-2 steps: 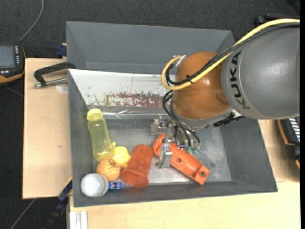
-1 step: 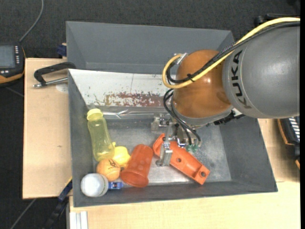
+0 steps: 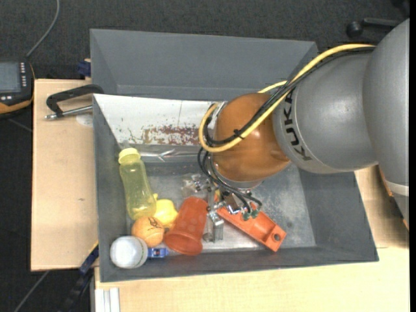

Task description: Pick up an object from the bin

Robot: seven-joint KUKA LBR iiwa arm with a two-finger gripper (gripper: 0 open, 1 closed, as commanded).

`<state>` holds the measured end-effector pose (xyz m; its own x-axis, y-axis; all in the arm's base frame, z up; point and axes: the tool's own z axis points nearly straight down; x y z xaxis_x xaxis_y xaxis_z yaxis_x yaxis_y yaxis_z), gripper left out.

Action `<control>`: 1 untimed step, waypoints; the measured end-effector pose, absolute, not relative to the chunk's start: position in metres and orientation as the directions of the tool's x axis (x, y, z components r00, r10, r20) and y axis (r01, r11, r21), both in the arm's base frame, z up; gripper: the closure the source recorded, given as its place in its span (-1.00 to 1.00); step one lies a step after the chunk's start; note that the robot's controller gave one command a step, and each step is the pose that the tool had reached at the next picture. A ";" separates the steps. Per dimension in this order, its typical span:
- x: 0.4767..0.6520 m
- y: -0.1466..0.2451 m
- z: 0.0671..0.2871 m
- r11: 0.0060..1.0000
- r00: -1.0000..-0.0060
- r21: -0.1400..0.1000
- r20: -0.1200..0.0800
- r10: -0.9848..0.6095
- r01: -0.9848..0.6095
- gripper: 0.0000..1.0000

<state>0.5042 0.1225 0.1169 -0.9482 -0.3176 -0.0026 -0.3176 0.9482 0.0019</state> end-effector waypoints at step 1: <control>0.504 0.138 0.093 0.848 -0.848 0.003 0.001 -0.530 -0.530 -1.00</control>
Offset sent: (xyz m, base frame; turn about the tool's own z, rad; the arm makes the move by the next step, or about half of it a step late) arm -0.0101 0.0091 -0.0169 -0.2888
